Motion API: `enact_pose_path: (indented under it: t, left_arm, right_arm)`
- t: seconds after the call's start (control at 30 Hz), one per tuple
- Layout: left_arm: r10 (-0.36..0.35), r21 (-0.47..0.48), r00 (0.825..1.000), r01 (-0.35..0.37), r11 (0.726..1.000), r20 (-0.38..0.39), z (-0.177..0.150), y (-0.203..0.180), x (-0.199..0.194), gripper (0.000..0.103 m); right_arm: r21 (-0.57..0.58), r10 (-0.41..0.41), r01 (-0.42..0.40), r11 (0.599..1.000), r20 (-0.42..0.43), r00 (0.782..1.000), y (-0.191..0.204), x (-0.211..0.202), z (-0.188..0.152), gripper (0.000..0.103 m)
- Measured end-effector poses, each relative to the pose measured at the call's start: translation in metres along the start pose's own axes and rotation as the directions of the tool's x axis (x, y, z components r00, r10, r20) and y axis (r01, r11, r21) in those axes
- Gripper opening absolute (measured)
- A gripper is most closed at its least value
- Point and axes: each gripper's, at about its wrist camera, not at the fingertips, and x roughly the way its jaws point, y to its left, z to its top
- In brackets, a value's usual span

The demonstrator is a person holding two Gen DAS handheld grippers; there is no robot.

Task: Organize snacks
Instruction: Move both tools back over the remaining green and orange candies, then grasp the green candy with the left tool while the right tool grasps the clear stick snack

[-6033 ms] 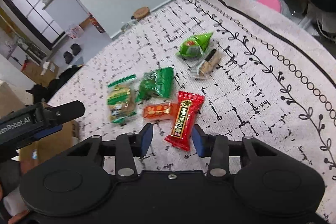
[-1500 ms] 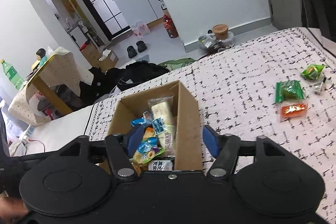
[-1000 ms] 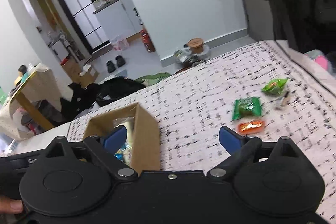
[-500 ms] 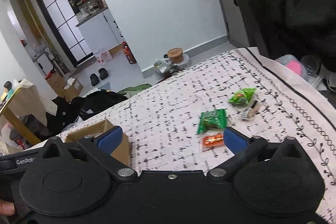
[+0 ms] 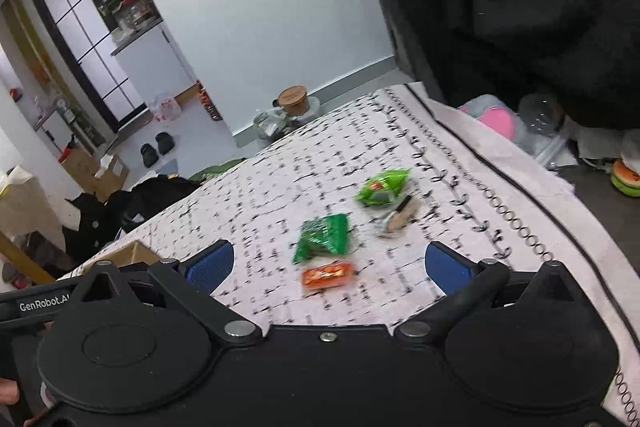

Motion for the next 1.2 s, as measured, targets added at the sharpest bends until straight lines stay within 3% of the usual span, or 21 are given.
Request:
enact_pose_path:
  t: [0.17,0.73,1.2]
  left_arm:
    - [-0.015,-0.003,1.0,0.015,1.0,-0.028,0.002,-0.018,0.023,0.103]
    - [-0.065,0.011,0.997,0.065,0.998,-0.04,0.011,-0.061,0.086,0.1]
    - [-0.105,-0.002,0.991,0.105,0.994,-0.087,0.01,-0.083,0.151,0.095]
  right_arm:
    - [0.021,-0.01,0.01,1.0,-0.006,1.0,-0.021,0.006,0.002,0.099]
    - [0.111,-0.011,0.02,0.994,-0.08,0.997,-0.053,0.054,0.008,0.073]
    - [0.161,-0.059,0.074,0.984,-0.096,0.994,-0.067,0.087,0.018,0.069]
